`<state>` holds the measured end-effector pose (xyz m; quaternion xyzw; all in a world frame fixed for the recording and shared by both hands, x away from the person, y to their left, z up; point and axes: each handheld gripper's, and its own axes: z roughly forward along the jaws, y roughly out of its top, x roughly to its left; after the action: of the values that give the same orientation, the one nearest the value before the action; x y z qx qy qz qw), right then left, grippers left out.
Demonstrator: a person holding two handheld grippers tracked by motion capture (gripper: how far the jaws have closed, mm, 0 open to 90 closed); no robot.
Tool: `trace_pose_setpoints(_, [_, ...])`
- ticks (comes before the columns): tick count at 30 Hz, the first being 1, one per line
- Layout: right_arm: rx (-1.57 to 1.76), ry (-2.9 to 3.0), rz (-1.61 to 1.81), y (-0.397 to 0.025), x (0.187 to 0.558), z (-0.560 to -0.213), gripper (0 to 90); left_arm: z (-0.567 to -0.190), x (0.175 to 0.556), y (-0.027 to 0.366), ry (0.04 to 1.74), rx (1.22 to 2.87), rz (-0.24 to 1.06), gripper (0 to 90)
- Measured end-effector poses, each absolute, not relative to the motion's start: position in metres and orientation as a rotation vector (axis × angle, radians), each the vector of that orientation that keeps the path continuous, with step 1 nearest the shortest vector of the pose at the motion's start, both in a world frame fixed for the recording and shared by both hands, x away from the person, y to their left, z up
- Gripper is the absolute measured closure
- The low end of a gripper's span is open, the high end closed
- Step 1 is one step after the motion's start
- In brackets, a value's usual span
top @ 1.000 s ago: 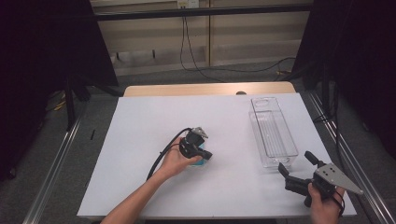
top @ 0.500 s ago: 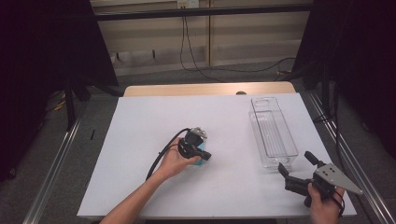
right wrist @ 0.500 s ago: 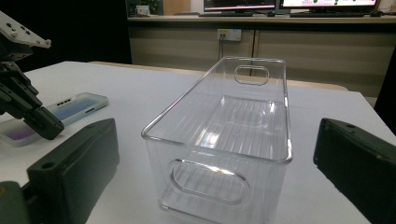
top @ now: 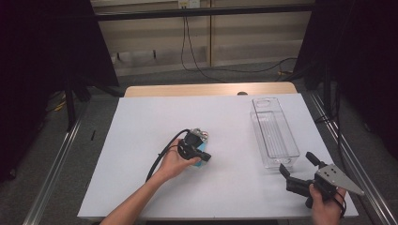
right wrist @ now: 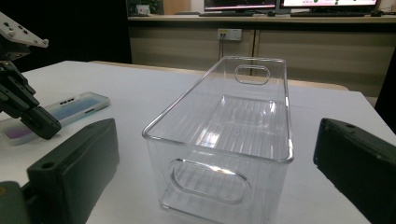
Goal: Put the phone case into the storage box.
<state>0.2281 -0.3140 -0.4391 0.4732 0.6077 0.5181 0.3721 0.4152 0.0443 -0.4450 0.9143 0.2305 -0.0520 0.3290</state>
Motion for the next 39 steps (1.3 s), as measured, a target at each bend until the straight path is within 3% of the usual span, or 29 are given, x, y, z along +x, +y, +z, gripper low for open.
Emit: trace_pose_setpoints(39, [1.215,1.555,1.329,-0.3152,0.2284,-0.4389,0.0,-0.4419,0.4116,0.0512,0.600,2.418,-0.118,90.0])
